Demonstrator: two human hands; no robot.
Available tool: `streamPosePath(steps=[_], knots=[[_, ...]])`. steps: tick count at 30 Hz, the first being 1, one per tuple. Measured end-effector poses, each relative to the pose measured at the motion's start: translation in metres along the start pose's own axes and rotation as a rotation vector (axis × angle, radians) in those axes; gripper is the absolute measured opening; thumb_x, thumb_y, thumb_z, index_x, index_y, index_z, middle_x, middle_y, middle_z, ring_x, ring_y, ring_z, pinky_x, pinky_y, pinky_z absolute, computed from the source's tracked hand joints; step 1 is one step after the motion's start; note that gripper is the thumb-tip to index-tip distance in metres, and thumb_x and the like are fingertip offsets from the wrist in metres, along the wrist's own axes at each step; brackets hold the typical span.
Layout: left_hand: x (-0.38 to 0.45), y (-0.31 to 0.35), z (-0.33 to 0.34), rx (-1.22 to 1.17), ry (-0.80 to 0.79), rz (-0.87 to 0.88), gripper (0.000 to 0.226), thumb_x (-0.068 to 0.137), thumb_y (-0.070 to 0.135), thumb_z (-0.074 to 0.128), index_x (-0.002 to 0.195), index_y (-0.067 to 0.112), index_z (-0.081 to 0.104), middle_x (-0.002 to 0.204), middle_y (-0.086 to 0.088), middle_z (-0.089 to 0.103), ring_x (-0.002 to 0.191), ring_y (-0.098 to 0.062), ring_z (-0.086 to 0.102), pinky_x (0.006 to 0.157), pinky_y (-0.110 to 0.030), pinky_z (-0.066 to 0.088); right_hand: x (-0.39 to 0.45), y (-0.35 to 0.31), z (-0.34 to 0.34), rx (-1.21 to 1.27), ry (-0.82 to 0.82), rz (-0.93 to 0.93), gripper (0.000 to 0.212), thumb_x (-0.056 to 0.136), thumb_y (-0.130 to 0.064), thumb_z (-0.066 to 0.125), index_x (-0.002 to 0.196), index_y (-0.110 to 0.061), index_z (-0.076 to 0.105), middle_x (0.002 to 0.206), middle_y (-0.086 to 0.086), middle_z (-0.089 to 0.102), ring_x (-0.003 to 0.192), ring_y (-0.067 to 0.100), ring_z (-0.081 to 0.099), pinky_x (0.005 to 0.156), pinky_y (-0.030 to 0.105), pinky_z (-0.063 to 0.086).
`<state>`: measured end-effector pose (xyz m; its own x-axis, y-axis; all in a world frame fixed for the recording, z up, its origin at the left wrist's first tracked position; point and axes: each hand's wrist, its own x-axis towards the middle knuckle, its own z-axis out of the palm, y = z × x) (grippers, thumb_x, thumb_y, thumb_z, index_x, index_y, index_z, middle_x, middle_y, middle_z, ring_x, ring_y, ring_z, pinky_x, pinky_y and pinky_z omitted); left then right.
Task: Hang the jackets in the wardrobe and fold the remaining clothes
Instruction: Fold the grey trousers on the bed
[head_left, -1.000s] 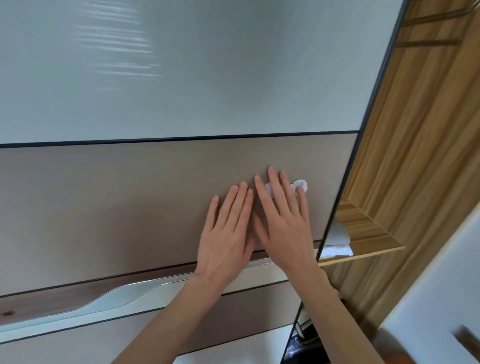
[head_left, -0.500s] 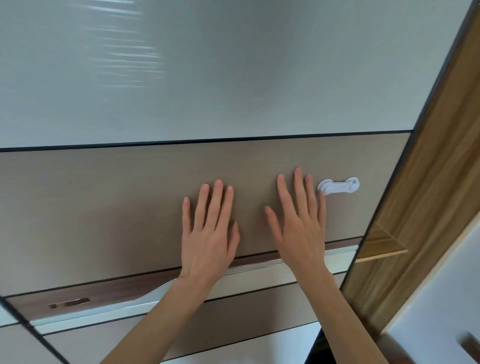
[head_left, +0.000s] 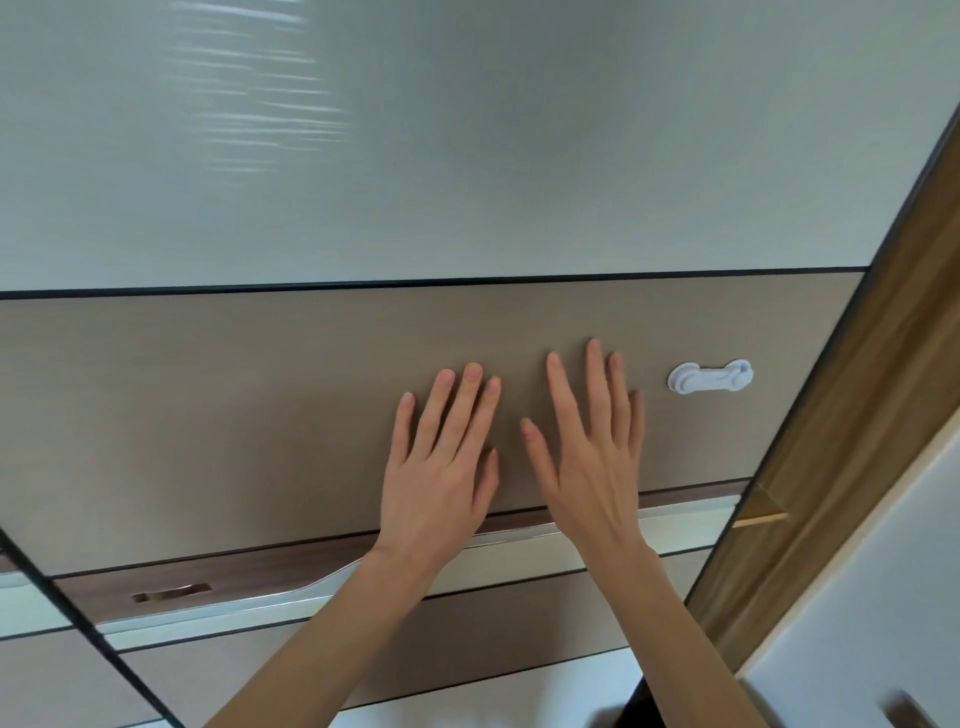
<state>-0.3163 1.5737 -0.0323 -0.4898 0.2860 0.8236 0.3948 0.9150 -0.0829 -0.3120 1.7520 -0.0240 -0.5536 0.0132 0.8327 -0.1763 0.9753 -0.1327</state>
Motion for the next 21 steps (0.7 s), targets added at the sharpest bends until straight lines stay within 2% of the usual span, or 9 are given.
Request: streamPosePath(steps=[9, 17, 21], knots=[[0.018, 0.045, 0.013, -0.015, -0.03, 0.05, 0.07, 0.103, 0.03, 0.054, 0.163, 0.013, 0.023, 0.172, -0.005, 0.015, 0.16, -0.023, 0.01, 0.128, -0.05, 0.011, 0.003, 0.056, -0.004, -0.034, -0.022, 0.004, 0.063, 0.108, -0.051, 0.042, 0.163, -0.026, 0.026, 0.173, 0.008, 0.01, 0.159, 0.033, 0.007, 0.12, 0.065, 0.023], [0.034, 0.077, 0.022, -0.034, -0.048, 0.072, 0.067, 0.105, 0.027, 0.052, 0.163, 0.013, 0.023, 0.172, -0.003, 0.015, 0.159, -0.021, 0.011, 0.129, -0.048, 0.014, 0.006, 0.094, -0.025, 0.019, -0.072, 0.003, 0.065, 0.107, -0.049, 0.048, 0.163, -0.024, 0.026, 0.173, 0.008, 0.01, 0.16, 0.032, 0.004, 0.121, 0.058, 0.028], [0.036, 0.091, 0.02, -0.11, -0.029, 0.056, 0.066, 0.104, 0.026, 0.054, 0.162, 0.01, 0.027, 0.171, -0.006, 0.019, 0.159, -0.022, 0.014, 0.128, -0.051, 0.018, 0.006, 0.107, -0.035, -0.02, -0.097, -0.013, 0.067, 0.107, -0.053, 0.044, 0.164, -0.024, 0.024, 0.173, 0.009, 0.007, 0.16, 0.031, 0.003, 0.123, 0.055, 0.027]])
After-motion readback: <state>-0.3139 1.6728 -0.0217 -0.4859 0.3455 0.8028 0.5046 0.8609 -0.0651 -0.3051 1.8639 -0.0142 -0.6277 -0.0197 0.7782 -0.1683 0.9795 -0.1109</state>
